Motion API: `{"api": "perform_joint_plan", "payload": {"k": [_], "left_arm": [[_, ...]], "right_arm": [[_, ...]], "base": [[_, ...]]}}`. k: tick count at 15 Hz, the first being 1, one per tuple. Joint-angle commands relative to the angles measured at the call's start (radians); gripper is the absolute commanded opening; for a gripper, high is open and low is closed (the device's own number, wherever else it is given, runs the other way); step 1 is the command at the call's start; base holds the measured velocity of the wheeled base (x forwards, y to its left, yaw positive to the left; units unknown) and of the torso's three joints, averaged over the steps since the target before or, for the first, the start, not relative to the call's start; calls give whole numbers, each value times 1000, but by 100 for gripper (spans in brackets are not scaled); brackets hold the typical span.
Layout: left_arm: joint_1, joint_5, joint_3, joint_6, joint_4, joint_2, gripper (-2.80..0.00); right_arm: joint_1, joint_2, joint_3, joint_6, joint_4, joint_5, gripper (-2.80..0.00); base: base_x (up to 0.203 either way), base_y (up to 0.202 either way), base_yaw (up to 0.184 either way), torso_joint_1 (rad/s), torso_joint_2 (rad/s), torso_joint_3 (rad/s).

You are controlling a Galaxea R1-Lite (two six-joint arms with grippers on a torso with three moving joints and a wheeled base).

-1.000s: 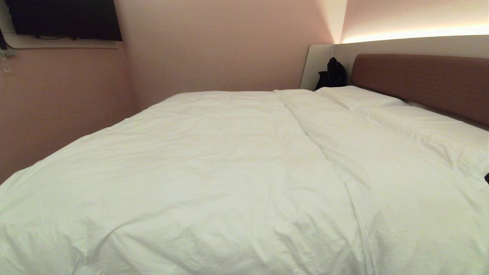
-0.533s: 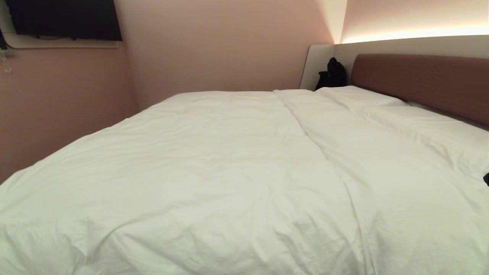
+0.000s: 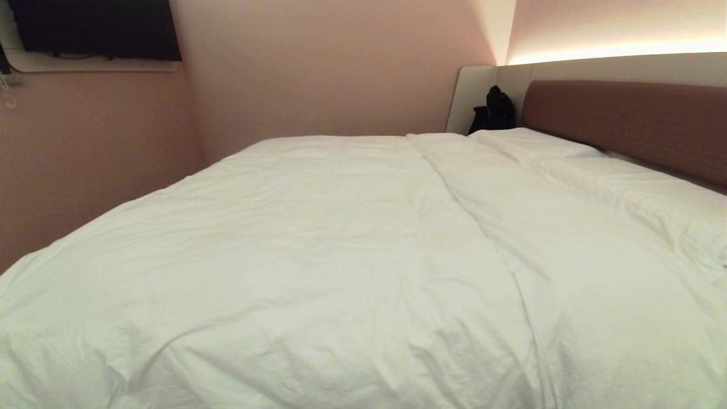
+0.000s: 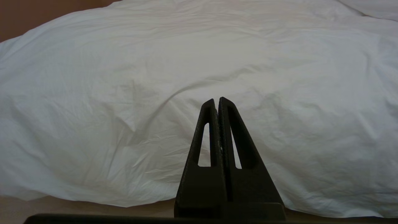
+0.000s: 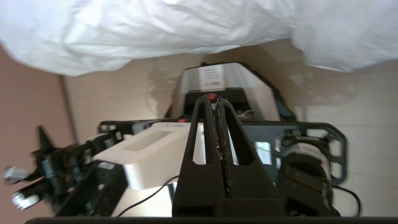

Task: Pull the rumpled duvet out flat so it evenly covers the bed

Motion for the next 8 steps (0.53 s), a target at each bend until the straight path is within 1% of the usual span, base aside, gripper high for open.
{"api": "perform_joint_plan", "payload": {"k": [1,3,5,8], "left_arm": [[0,0,-1,0,0,0,-280],[0,0,0,0,0,0,-280],[0,0,-1,0,0,1,-280],[0,0,0,0,0,0,-280]], "right_arm": [[7,-33,8,5,47,-104,-280],[17,-74,20,1,47,-131,-280],[59,-124,57,0,47,-160,-280],[72,-150,121,4,47,-165,-280]], "base": [[0,0,0,0,0,0],[0,0,0,0,0,0],[0,0,0,0,0,0],[0,0,0,0,0,0]]}}
